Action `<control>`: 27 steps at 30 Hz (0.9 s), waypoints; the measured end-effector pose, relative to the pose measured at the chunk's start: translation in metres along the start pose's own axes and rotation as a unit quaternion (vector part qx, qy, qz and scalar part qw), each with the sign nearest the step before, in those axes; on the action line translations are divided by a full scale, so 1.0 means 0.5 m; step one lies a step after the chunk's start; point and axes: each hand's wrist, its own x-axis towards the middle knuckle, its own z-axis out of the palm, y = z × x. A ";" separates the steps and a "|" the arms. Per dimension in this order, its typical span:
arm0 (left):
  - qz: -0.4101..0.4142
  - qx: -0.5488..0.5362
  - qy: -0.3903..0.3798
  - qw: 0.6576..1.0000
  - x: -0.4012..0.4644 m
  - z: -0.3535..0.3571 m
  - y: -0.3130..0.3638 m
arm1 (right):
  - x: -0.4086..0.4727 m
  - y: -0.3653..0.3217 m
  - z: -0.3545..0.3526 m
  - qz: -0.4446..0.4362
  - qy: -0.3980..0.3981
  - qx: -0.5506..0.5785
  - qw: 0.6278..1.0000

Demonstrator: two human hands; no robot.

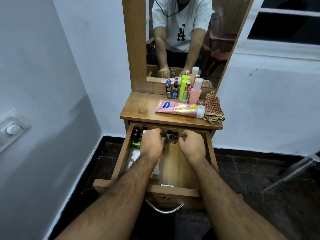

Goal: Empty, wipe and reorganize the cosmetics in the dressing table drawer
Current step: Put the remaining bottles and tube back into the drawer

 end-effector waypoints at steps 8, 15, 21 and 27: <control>0.019 -0.039 0.047 0.998 0.012 -0.082 0.005 | 0.000 -0.068 -0.078 -0.070 0.038 0.005 0.997; 0.032 -0.088 0.078 0.993 0.135 -0.129 0.047 | 0.107 -0.153 -0.128 -0.119 0.084 -0.002 0.989; 0.019 -0.150 0.083 0.985 0.252 -0.119 0.078 | 0.227 -0.203 -0.152 -0.134 0.110 -0.030 0.984; 0.003 -0.157 0.056 0.986 0.338 -0.070 0.104 | 0.305 -0.227 -0.153 -0.117 0.116 -0.076 0.983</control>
